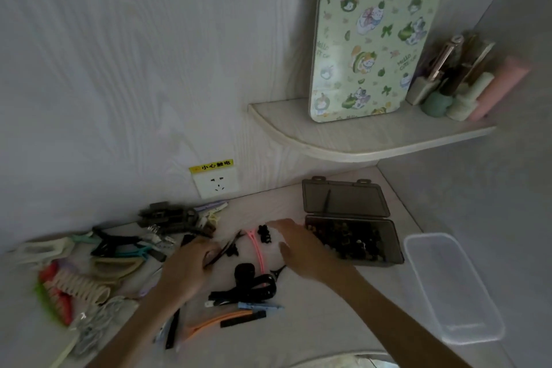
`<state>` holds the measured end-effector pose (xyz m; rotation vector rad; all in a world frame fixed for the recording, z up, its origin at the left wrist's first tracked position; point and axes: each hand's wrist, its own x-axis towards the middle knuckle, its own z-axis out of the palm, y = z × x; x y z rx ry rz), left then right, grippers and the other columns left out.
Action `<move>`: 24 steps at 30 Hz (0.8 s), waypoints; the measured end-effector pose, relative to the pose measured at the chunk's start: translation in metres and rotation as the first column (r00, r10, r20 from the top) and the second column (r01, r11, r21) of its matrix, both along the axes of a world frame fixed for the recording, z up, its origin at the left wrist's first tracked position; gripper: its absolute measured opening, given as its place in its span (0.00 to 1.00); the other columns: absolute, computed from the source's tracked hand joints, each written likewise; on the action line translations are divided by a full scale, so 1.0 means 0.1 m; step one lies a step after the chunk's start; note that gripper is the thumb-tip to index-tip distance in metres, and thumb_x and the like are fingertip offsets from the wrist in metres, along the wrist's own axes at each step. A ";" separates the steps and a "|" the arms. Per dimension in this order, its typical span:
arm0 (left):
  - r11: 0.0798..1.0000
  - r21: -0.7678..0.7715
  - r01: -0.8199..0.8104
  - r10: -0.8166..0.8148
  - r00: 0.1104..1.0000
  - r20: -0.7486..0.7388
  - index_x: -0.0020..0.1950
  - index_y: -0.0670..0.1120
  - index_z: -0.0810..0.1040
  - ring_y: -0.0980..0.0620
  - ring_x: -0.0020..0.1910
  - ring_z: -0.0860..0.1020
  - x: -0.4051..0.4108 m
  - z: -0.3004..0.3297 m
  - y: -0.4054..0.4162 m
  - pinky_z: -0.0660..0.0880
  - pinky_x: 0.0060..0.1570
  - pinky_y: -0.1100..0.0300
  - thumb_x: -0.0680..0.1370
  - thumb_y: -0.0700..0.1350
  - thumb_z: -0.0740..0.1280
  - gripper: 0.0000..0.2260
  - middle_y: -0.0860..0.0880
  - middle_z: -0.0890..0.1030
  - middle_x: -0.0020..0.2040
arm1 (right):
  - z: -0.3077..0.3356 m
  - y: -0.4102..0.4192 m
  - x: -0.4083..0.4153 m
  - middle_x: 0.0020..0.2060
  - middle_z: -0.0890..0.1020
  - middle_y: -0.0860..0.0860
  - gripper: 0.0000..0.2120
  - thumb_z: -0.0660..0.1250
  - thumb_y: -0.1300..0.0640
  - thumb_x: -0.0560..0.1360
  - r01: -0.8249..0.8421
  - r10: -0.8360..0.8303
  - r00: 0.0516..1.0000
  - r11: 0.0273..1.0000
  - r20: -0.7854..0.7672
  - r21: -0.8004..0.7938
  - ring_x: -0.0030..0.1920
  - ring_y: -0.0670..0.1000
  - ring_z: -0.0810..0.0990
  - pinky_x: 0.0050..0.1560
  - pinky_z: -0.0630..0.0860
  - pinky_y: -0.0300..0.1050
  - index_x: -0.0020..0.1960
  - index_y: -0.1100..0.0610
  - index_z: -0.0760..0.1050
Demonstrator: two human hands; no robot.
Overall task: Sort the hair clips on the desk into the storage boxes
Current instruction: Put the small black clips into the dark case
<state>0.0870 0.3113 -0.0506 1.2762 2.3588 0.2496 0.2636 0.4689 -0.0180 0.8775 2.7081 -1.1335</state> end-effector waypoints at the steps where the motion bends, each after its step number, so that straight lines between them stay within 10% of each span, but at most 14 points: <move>1: 1.000 0.013 -0.007 0.007 1.000 0.008 0.63 0.54 0.75 0.53 0.59 0.76 -0.01 -0.03 -0.05 0.73 0.50 0.63 0.75 0.48 0.67 0.16 0.54 0.75 0.63 | -0.05 -0.04 -0.13 0.72 0.61 0.53 0.28 0.57 0.68 0.77 -0.017 0.012 0.998 0.996 0.058 0.087 0.69 0.53 0.64 0.67 0.64 0.42 0.74 0.55 0.55; 6: 0.997 0.076 -0.028 0.029 1.000 -0.006 0.64 0.53 0.74 0.53 0.61 0.74 -0.03 -0.10 -0.12 0.72 0.52 0.62 0.72 0.53 0.69 0.21 0.56 0.73 0.64 | -0.42 -0.19 -0.47 0.58 0.73 0.61 0.25 0.73 0.68 0.64 0.002 -0.065 0.989 0.906 0.133 0.423 0.53 0.59 0.76 0.40 0.77 0.49 0.59 0.63 0.72; 11: 0.965 0.242 0.105 -0.061 0.981 -0.182 0.53 0.51 0.81 0.50 0.47 0.79 0.09 -0.12 -0.01 0.76 0.39 0.59 0.65 0.51 0.77 0.18 0.53 0.79 0.49 | -0.51 -0.18 -0.41 0.57 0.71 0.56 0.10 0.59 0.64 0.77 0.112 -0.127 0.990 0.969 0.057 0.220 0.50 0.56 0.77 0.47 0.72 0.46 0.58 0.60 0.70; 18: 0.978 0.191 0.081 -0.049 0.985 -0.163 0.54 0.55 0.80 0.55 0.48 0.81 0.17 -0.14 0.13 0.77 0.42 0.62 0.71 0.45 0.73 0.12 0.56 0.81 0.50 | -0.02 -0.01 -0.01 0.49 0.77 0.53 0.08 0.65 0.64 0.74 0.186 -0.177 0.973 0.981 -0.151 0.051 0.45 0.45 0.74 0.42 0.68 0.24 0.52 0.57 0.77; 24: 0.899 0.436 0.038 -0.046 0.999 0.008 0.53 0.56 0.80 0.65 0.41 0.75 0.47 0.32 0.50 0.65 0.37 0.77 0.74 0.53 0.69 0.08 0.60 0.80 0.47 | 0.36 0.32 0.62 0.50 0.78 0.48 0.12 0.69 0.60 0.73 0.312 -0.267 0.942 0.920 -0.203 0.237 0.47 0.42 0.73 0.48 0.65 0.24 0.55 0.52 0.77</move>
